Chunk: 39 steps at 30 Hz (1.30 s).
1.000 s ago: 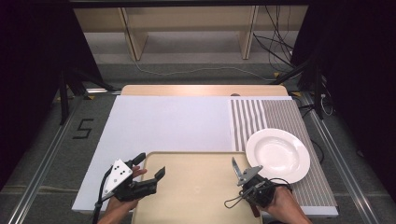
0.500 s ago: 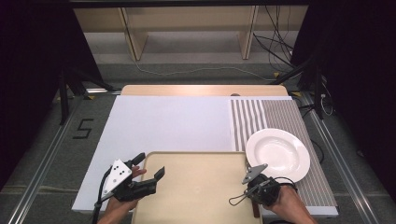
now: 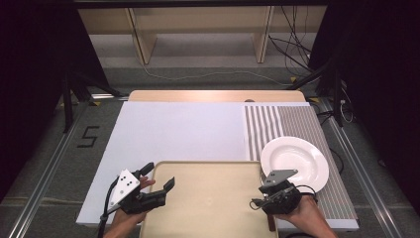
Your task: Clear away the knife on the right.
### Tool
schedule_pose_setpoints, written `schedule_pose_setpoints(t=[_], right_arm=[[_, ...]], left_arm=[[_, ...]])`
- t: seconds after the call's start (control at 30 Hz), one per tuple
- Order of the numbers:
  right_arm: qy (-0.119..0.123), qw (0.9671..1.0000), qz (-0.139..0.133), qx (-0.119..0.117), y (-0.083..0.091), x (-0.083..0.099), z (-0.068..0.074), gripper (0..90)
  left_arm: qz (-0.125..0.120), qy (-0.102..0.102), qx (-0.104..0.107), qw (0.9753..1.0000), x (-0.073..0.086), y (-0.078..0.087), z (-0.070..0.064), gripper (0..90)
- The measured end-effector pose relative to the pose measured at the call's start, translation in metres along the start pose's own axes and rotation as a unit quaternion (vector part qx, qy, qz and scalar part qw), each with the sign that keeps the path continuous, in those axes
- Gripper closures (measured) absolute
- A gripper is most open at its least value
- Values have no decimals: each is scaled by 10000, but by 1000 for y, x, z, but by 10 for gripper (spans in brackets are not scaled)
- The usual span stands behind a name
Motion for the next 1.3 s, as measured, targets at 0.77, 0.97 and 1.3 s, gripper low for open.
schedule_pose_setpoints(t=[0.77, 0.97, 1.3], right_arm=[[-665, 9811, -1815, -27, 36, -29, -11, 129], [-799, 9746, -2089, -97, 44, -32, -11, 121], [-1052, 9663, -2349, -60, 55, -26, -14, 103]], left_arm=[[24, 15, 30, 10000, 1, 0, -1, 157], [10, 18, 25, 10000, 0, 0, 0, 157], [-1, 47, 43, 10000, 0, 1, -1, 156]])
Point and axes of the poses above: each handheld gripper's, and its own axes: y roughly backward along the jaws, x roughly out of its underside, z roughly to its left, the point moved 8 cm from there along -y, roughly forward along the jaws, and after that the axes turned 8 degrees about y, right-handed, at the moved point
